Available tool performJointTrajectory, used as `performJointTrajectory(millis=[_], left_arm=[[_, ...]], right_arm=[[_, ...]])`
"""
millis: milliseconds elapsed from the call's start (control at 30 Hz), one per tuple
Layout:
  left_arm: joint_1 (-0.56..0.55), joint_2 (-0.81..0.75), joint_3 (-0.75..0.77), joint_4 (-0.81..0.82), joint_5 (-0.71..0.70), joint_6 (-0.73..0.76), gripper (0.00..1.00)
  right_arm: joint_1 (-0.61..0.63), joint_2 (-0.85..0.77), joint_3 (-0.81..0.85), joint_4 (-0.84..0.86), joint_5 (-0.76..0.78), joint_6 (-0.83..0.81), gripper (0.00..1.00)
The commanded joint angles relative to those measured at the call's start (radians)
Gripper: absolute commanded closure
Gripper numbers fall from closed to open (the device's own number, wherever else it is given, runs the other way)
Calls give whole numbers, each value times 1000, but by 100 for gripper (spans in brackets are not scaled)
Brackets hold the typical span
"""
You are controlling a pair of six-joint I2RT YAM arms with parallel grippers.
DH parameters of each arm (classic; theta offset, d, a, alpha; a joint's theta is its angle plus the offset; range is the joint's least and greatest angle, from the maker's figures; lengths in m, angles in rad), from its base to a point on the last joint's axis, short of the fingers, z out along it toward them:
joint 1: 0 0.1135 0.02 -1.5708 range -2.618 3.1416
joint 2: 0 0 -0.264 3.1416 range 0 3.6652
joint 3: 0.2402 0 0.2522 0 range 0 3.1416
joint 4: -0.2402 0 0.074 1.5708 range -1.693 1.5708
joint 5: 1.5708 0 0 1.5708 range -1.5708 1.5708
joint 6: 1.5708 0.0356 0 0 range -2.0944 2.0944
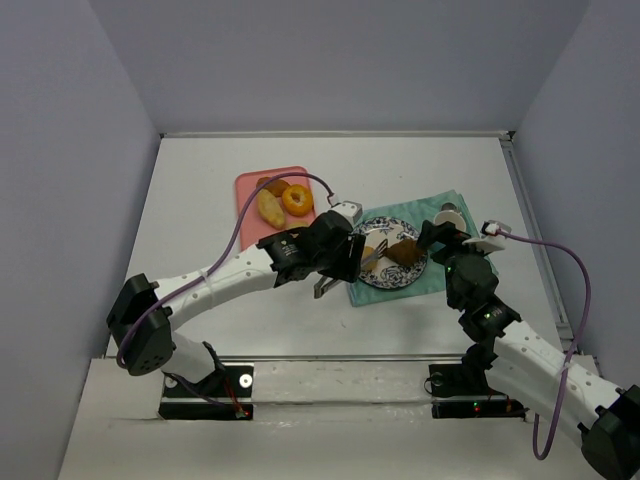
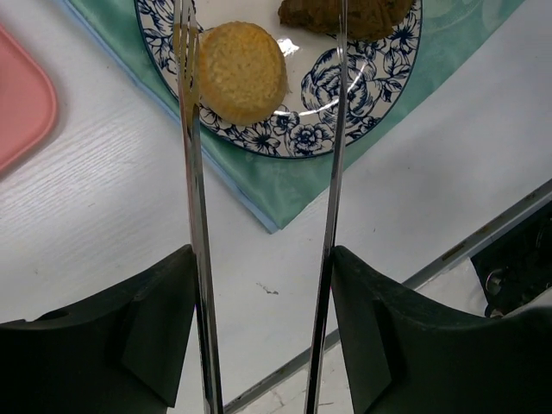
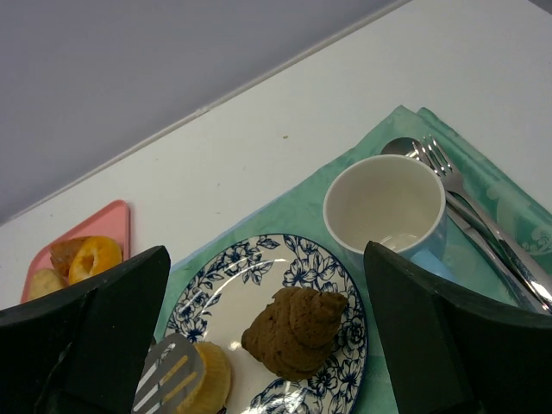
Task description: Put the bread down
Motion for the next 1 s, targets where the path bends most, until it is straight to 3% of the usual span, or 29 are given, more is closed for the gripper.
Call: performJointTrajectory(millis=[0,233,400,633,967], left_arm=[[-4,-37,63,-12,-56,9,32],[2,-122,55,-78,-231,-13,32],[68,-154,9,-142,-314,-54,32],[209,-183,-106,-98,-280,-57,32],[249,-171,-170,-52,-268,-36,28]], right_arm=[[6,-7,10,54,40,-11,0],[6,-2,12,54,37,-10,0],[6,1,13,54,32,-10,0],[6,9,15,54,35,-10,0],[6,30,23,54,35,-11,0]])
